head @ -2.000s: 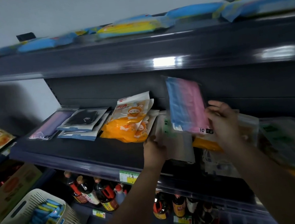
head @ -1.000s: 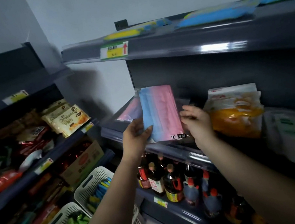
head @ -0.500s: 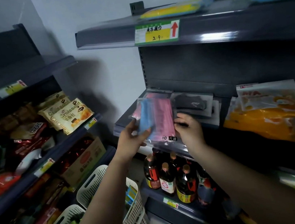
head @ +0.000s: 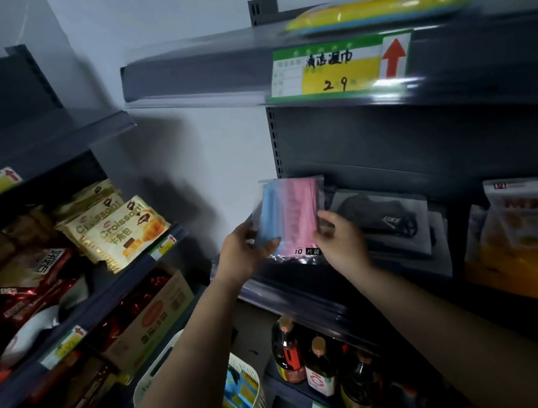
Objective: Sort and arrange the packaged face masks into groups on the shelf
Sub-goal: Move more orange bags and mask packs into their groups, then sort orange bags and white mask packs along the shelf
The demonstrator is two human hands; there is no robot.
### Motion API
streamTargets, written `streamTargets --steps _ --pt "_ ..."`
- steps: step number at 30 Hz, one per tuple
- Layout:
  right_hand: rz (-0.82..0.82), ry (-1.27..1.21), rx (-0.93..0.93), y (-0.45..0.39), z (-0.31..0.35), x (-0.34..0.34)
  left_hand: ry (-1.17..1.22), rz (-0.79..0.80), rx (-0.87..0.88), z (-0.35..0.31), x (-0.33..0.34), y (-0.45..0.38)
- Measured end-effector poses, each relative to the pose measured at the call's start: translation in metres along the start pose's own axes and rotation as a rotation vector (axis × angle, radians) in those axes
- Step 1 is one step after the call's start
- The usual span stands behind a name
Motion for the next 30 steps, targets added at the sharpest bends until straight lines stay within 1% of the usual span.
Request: streamTargets --steps 4,8,11,14,17,20,22,27,30 --pt "0.024 0.178 -0.002 -0.013 0.002 0.011 -0.071 0.027 -0.009 0.007 -0.004 -0.021" --pt "0.068 0.365 0.081 -0.024 0.006 0.023 -0.108 0.092 -0.005 0.019 -0.011 -0.043" --pt "0.085 0.49 0.16 -0.026 0.008 0.03 -0.226 0.176 0.01 0.029 -0.014 -0.056" --pt "0.087 0.555 0.186 -0.021 0.016 0.037 -0.356 0.252 0.027 0.034 -0.017 -0.065" --pt "0.048 0.572 0.19 -0.017 0.025 0.039 -0.49 0.266 0.049 0.035 -0.019 -0.071" --pt "-0.05 0.569 0.184 -0.009 0.038 0.033 -0.588 0.242 0.117 0.025 -0.021 -0.068" --pt "-0.083 0.609 0.201 -0.001 0.044 0.027 -0.63 0.253 0.178 0.011 -0.018 -0.064" --pt "-0.119 0.882 0.295 0.028 0.047 0.0 -0.743 0.305 0.363 -0.031 0.007 -0.05" --pt "-0.103 1.025 0.372 0.053 0.047 -0.022 -0.806 0.324 0.47 -0.054 0.031 -0.038"
Point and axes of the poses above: each hand's wrist, its own y-axis away from the middle knuckle, its own x-axis out of the palm, z = x × y, the point moved 3 cm from there along -y, towards the middle knuckle, and after that the axes turned 13 degrees about z, right-handed, at the moved point
